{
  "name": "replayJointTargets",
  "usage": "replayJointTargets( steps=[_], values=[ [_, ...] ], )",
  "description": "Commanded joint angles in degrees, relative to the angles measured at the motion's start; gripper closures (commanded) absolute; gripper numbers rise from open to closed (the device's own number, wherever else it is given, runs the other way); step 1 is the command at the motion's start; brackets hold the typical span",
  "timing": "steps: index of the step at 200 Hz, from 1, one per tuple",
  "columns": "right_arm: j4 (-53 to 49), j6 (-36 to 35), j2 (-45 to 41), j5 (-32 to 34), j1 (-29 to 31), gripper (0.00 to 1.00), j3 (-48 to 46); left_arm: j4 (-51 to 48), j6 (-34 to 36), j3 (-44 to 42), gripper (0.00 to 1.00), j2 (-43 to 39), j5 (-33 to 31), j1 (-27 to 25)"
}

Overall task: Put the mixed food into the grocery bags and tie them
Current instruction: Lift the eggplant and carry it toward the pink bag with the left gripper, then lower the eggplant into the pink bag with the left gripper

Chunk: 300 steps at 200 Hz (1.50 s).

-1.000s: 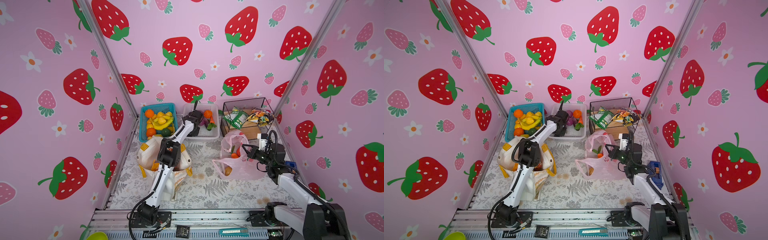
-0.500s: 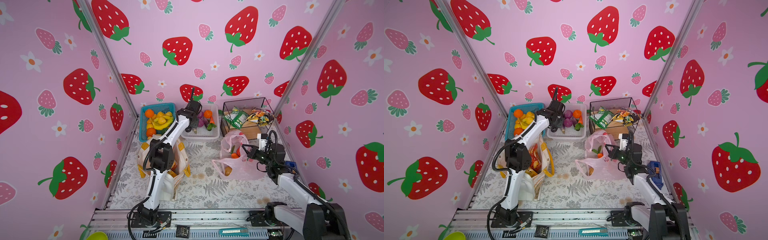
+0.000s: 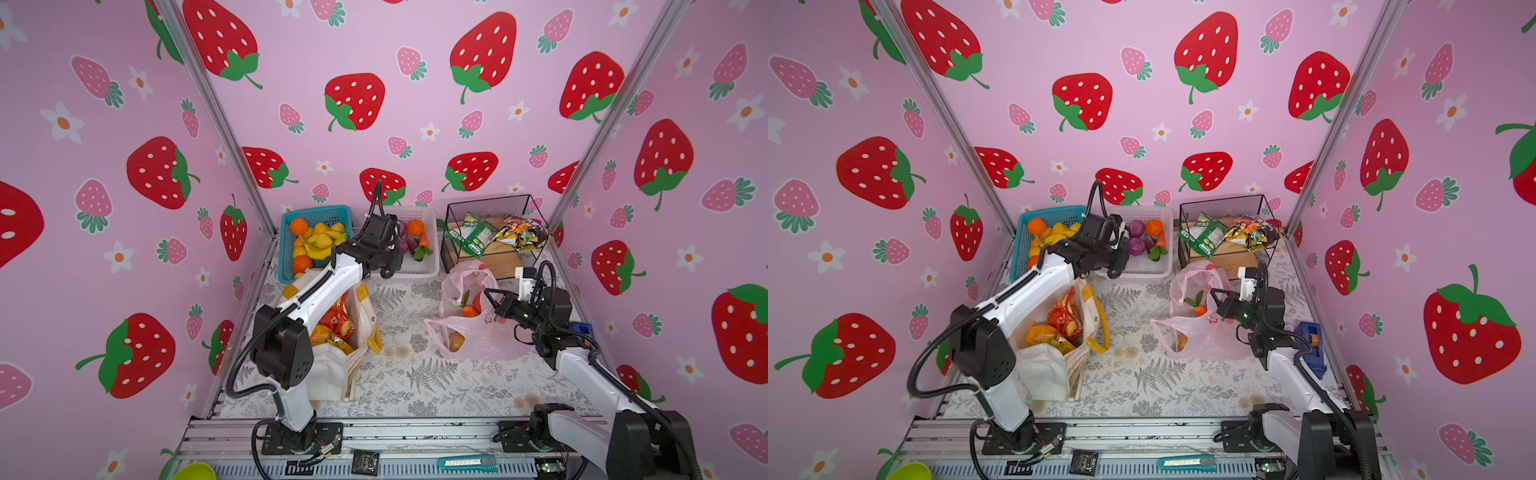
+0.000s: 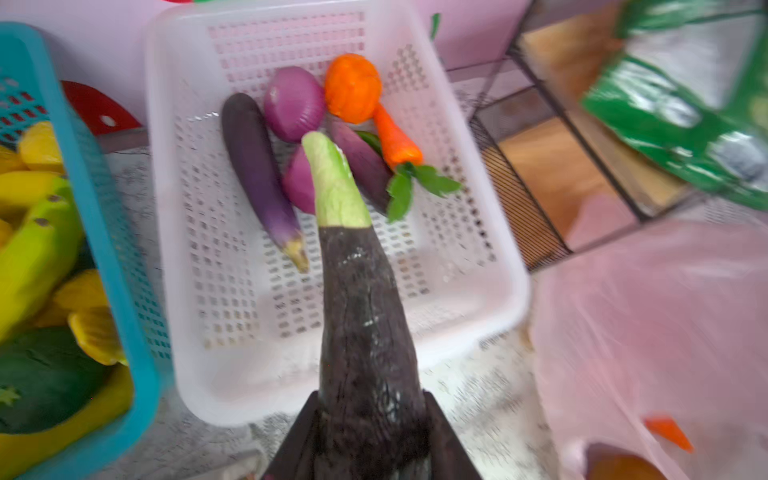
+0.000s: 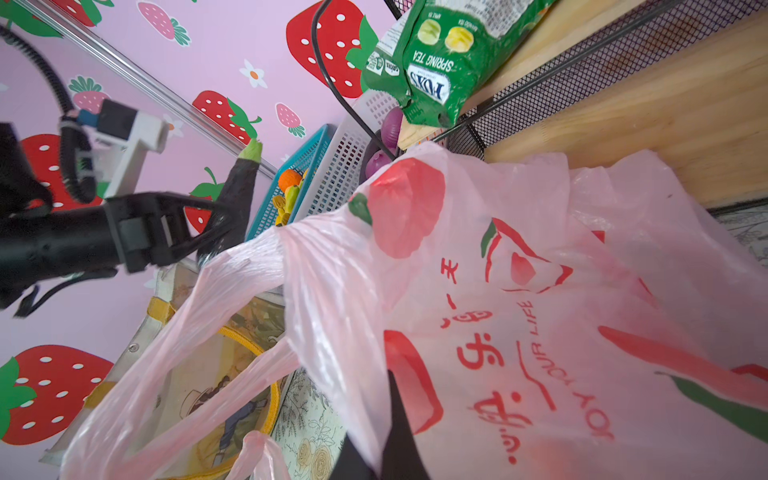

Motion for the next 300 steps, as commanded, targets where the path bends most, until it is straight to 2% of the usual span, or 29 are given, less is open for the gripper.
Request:
replayJointTargets(
  steps=[1, 22, 45, 66, 99, 133, 145, 167, 235, 274, 300],
  values=[
    [-1.24, -0.57, -1.22, 0.61, -0.25, 1.00, 2.14, 10.10, -0.57, -8.80, 0.85, -7.70, 5.40, -3.83],
    [-4.18, -2.75, -1.39, 0.49, -0.34, 1.00, 4.10, 7.17, 1.88, -14.36, 0.85, -11.31, 3.03, -7.30],
    [-9.54, -7.11, -0.73, -0.61, -0.34, 1.00, 7.29, 3.56, 9.52, -17.96, 0.85, -13.36, 1.18, -11.86],
    [-13.31, -9.56, -0.57, -0.96, -0.40, 1.00, 9.16, -1.46, 16.23, -18.57, 0.84, -12.97, -3.03, -15.64],
    [-13.88, -8.96, -1.79, -1.15, -0.35, 1.00, 9.29, -5.84, 21.81, -16.83, 0.84, -7.42, -3.18, -17.13],
    [-15.91, -9.49, -3.09, -0.79, -0.37, 1.00, 9.82, -5.34, 25.56, -13.84, 0.84, -0.43, -10.86, -17.39],
    [-16.33, -9.49, -3.15, -0.87, -0.34, 1.00, 9.65, -5.38, 26.86, -12.51, 0.85, 1.70, -11.80, -17.37],
    [-16.26, -9.15, -3.31, -1.12, -0.37, 1.00, 9.08, -4.55, 28.72, -12.01, 0.85, 3.15, -6.24, -17.64],
    [-15.13, -8.21, -2.82, -1.36, -0.25, 1.00, 8.73, 1.19, 31.79, -18.71, 0.85, -3.70, 6.47, -18.62],
    [-12.25, -5.97, -2.35, -2.34, 0.68, 1.00, 7.46, 7.75, 29.48, -16.48, 0.84, -0.73, 17.42, -19.31],
    [-10.46, -4.48, -2.27, -2.90, 1.98, 1.00, 6.36, 13.92, 25.51, -13.27, 0.82, 3.56, 18.27, -20.08]
  ],
)
